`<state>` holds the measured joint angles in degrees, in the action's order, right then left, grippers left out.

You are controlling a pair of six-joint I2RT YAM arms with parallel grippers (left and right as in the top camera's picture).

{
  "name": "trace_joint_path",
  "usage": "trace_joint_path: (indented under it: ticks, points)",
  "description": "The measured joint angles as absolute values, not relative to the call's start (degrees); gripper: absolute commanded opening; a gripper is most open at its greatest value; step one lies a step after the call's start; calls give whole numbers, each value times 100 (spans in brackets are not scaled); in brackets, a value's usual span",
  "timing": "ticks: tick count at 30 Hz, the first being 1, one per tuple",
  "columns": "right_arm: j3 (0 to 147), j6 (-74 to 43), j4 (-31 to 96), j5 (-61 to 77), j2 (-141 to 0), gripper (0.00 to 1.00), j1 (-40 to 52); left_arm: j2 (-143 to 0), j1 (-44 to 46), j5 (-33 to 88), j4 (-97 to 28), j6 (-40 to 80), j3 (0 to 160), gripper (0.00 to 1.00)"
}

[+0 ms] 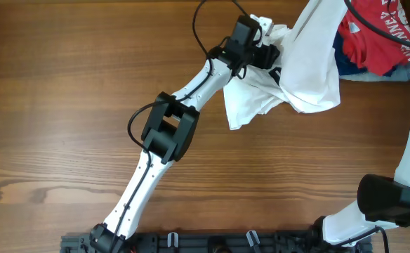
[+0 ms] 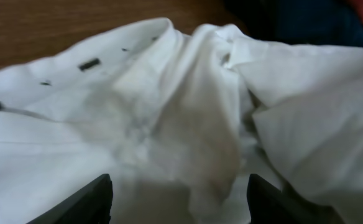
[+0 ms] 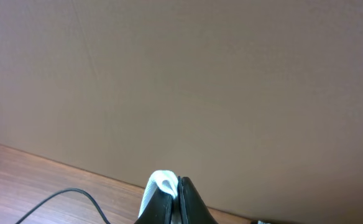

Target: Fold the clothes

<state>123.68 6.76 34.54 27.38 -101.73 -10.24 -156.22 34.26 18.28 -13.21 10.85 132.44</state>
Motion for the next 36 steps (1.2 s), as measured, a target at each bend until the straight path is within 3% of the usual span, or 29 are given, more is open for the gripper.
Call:
trace_joint_path:
  ticks: [10, 14, 17, 30, 31, 36]
  points:
    - [12368, 786, 3540, 2738, -10173, 4, -1024, -15688, 3557, 1831, -1149, 1087, 13244, 63]
    - [12368, 786, 3542, 2738, -10175, 4, -1024, -15688, 3557, 1828, -1081, 1146, 13244, 41]
    - [12368, 788, 3540, 2738, -10175, 4, -1024, -15690, 3559, 1833, -923, 1146, 13244, 34]
    - [12368, 832, 3625, 2735, -10180, 4, -1024, -15723, 3673, 1737, -720, 1216, 13244, 44]
    - [12368, 849, 3642, 2735, -10180, 4, -1024, -15740, 3684, 1719, -720, 1216, 13244, 42]
    - [12368, 934, 3732, 2738, -10180, 4, -1024, -15924, 3712, 1634, -711, 1227, 13244, 4]
